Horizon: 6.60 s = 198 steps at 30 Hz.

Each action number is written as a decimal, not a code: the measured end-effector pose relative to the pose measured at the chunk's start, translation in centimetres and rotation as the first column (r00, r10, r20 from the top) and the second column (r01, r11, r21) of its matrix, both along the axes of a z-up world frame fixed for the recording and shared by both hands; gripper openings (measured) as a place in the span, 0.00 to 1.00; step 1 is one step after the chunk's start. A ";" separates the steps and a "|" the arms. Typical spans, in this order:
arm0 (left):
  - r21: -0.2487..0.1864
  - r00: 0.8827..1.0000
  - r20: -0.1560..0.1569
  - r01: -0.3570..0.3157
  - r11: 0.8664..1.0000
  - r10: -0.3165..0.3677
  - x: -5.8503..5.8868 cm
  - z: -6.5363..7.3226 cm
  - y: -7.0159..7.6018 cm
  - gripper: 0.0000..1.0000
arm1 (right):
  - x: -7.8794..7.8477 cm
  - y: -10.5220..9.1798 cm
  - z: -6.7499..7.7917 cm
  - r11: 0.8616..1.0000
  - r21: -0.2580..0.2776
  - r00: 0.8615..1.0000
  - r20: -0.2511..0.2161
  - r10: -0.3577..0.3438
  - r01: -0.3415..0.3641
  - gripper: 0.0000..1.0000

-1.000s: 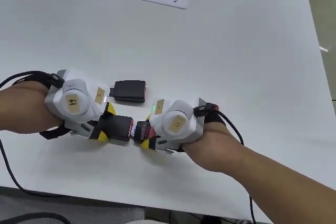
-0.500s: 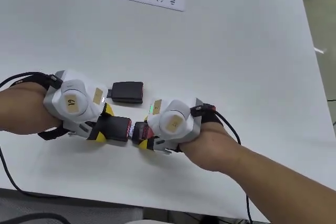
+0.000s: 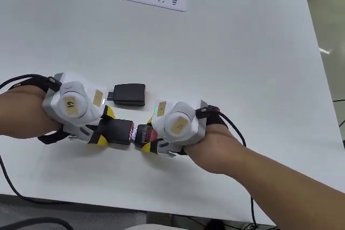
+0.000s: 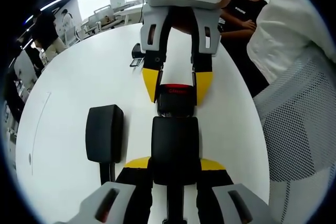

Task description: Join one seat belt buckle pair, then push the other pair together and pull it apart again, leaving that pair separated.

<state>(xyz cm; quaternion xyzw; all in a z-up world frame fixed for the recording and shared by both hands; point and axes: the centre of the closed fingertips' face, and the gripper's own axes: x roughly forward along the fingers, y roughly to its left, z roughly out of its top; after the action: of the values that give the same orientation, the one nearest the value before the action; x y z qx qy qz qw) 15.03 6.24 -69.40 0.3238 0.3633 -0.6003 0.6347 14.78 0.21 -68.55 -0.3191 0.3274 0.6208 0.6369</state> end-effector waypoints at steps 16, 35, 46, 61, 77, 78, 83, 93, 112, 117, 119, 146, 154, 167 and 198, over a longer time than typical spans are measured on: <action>-0.021 1.000 0.003 -0.007 1.000 0.007 0.0 0.2 0.0 0.32 | 0.1 -0.1 0.0 0.999 0.046 1.000 -0.005 -0.021 0.022 0.29; 0.017 1.000 -0.006 0.002 1.000 -0.001 0.0 0.2 0.0 0.34 | 0.1 0.1 -0.1 0.998 0.059 0.999 -0.023 -0.023 0.024 0.32; 0.021 0.999 0.031 -0.020 1.000 0.019 0.0 1.4 0.1 0.35 | -0.1 -0.2 1.4 0.995 0.089 0.999 -0.031 -0.045 0.048 0.32; -0.085 0.993 0.069 -0.093 0.992 0.099 2.7 5.1 -1.5 0.34 | 1.8 -2.6 4.1 0.988 0.117 0.995 -0.011 -0.099 0.100 0.30; -0.081 0.985 0.058 -0.159 0.984 0.164 6.7 4.9 -2.0 0.37 | 6.1 -10.5 3.7 0.977 0.073 0.979 0.024 -0.201 0.199 0.30; -0.076 0.985 0.059 -0.160 0.984 0.165 7.3 4.8 -1.9 0.37 | 6.2 -11.1 4.2 0.976 0.063 0.978 0.030 -0.208 0.206 0.30; -0.056 0.985 0.059 -0.158 0.986 0.162 8.6 4.3 -1.8 0.38 | 7.8 -13.2 3.6 0.966 0.064 0.967 0.032 -0.252 0.250 0.37; -0.025 0.990 0.028 -0.137 0.990 0.138 9.8 2.0 -1.4 0.38 | 8.2 -15.0 2.2 0.973 0.019 0.973 0.024 -0.230 0.229 0.32; 0.025 0.998 0.021 -0.067 0.997 0.067 9.5 0.1 -0.9 0.33 | 8.1 -15.1 -0.3 0.988 -0.012 0.987 -0.013 -0.157 0.157 0.32; 0.032 0.999 0.028 -0.031 0.999 0.031 9.3 0.1 -1.0 0.33 | 8.2 -14.8 -0.4 0.990 0.000 0.990 -0.021 -0.141 0.141 0.32; 0.032 0.999 0.024 -0.030 0.999 0.030 9.3 0.1 -1.0 0.33 | 8.3 -14.8 -0.5 0.991 -0.001 0.991 -0.017 -0.132 0.132 0.32; 0.053 0.999 0.045 0.028 0.998 -0.030 8.8 0.4 -1.3 0.32 | 8.1 -9.2 -0.1 0.996 0.011 0.996 -0.010 -0.085 0.085 0.31; 0.054 0.998 0.049 0.034 0.998 -0.037 9.2 -0.1 -0.9 0.32 | 8.3 -6.9 0.1 0.995 0.015 0.995 -0.005 -0.096 0.096 0.31; 0.055 0.998 0.048 0.027 0.998 -0.029 8.7 0.6 -1.3 0.32 | 8.6 -4.7 0.0 0.997 0.009 0.997 0.002 -0.079 0.079 0.30; 0.042 0.999 0.037 0.015 0.999 -0.016 9.0 0.1 -1.0 0.30 | 8.8 -3.0 0.1 0.999 0.030 0.999 0.007 -0.033 0.033 0.28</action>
<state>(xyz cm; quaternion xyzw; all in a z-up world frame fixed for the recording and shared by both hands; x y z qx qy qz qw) 23.99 5.29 -69.31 0.3509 0.3615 -0.5914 0.6297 23.59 -2.80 -68.49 -0.3063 0.3208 0.6138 0.6531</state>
